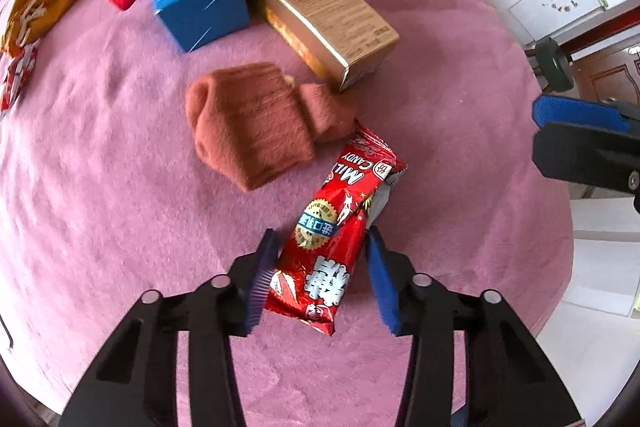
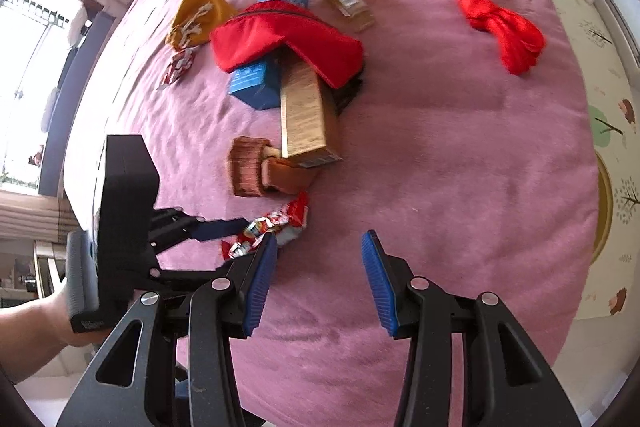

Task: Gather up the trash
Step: 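Grasp the red candy wrapper with the left tool, then grasp the orange sock with the right tool while the left tool holds the wrapper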

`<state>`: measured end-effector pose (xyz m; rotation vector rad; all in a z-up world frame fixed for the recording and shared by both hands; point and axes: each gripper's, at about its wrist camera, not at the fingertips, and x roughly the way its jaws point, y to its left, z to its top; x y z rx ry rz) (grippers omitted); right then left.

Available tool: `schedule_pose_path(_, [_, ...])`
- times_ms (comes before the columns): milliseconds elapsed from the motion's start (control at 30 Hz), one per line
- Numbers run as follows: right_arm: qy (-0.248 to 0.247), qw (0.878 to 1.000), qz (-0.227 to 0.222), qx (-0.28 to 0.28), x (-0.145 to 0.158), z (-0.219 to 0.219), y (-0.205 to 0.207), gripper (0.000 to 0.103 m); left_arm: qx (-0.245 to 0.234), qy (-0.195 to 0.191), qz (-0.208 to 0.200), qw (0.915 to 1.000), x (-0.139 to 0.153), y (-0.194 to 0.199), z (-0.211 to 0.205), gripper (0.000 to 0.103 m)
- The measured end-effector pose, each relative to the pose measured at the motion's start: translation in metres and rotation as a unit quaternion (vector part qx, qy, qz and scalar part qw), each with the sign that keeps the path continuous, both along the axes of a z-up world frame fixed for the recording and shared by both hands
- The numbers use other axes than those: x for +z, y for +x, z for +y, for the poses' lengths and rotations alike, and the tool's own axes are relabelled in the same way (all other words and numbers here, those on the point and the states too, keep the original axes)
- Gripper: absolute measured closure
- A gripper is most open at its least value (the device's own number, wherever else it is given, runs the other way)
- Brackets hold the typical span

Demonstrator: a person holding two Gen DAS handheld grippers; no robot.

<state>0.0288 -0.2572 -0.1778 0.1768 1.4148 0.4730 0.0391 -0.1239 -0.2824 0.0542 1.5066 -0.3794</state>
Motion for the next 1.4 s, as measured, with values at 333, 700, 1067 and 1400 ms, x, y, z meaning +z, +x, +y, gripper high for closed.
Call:
schedule_pose_path(333, [0.012, 0.999, 0.007, 0.043, -0.003, 0.053, 0.018, 0.059, 0.053, -0.037, 0.007, 0.9979, 0.014, -0.013, 0.061, 0.065])
schedule_pose_path(700, [0.003, 0.996, 0.027, 0.088, -0.025, 0.113, 0.045, 0.059, 0.101, -0.047, 0.014, 0.9936, 0.021, -0.002, 0.119, 0.066])
schedule_pose_path(1067, [-0.001, 0.993, 0.041, 0.114, -0.041, 0.164, 0.073, 0.059, 0.132, -0.052, 0.026, 0.9895, 0.013, -0.009, 0.163, 0.066])
schedule_pose_path(1400, [-0.037, 0.992, 0.051, 0.108, -0.066, 0.184, 0.086, 0.068, 0.167, -0.062, 0.03, 0.9836, 0.007, 0.007, 0.186, 0.066])
